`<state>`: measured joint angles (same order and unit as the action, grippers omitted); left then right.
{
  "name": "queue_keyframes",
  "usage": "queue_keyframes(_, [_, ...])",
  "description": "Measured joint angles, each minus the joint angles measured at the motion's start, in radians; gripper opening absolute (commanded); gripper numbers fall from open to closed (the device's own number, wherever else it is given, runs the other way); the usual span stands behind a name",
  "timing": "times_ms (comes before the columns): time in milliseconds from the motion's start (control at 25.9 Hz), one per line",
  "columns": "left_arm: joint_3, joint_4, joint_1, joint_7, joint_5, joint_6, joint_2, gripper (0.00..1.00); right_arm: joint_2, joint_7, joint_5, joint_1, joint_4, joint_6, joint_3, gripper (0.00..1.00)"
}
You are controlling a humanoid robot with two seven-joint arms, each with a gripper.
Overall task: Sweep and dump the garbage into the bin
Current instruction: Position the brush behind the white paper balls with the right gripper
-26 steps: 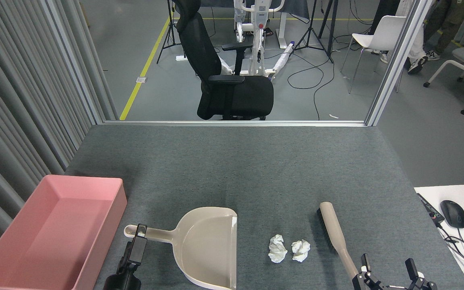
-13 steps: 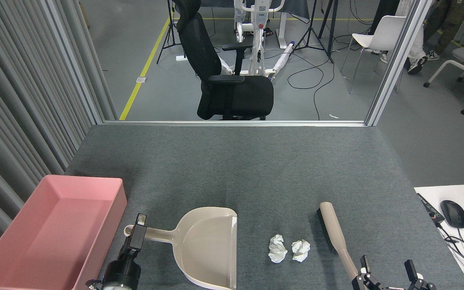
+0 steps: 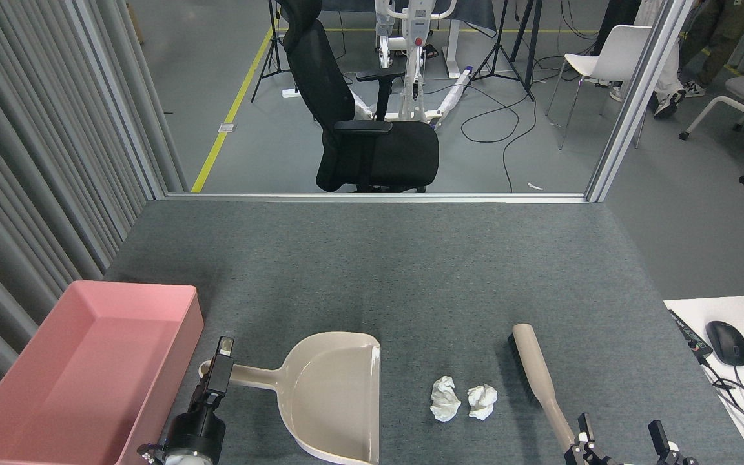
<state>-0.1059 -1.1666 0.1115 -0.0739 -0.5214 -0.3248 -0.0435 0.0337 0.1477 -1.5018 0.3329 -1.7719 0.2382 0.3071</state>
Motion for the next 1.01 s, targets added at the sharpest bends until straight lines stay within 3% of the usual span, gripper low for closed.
queue_keyframes(348, [0.001,0.004,-0.004,-0.01,-0.003,-0.023,0.005,0.93,0.0,0.001,0.0,0.0,0.0,0.0,0.003,0.99])
queue_keyframes(425, [0.001,0.005,-0.009,-0.011,-0.003,-0.037,0.008,0.83,0.0,0.002,0.0,0.0,0.0,0.0,0.003,0.99])
queue_keyframes(541, [0.001,0.006,-0.014,-0.011,-0.005,-0.059,0.012,0.56,0.001,0.003,0.0,0.001,0.0,0.0,0.0,0.99])
queue_keyframes(851, [0.003,0.012,-0.014,-0.031,-0.05,-0.077,0.013,0.25,0.013,0.002,-0.001,0.02,0.012,-0.003,-0.003,0.99])
queue_keyframes(1006, [0.004,0.013,-0.013,-0.072,-0.101,-0.093,0.009,0.24,0.013,-0.001,0.0,0.023,0.024,-0.004,-0.004,0.99])
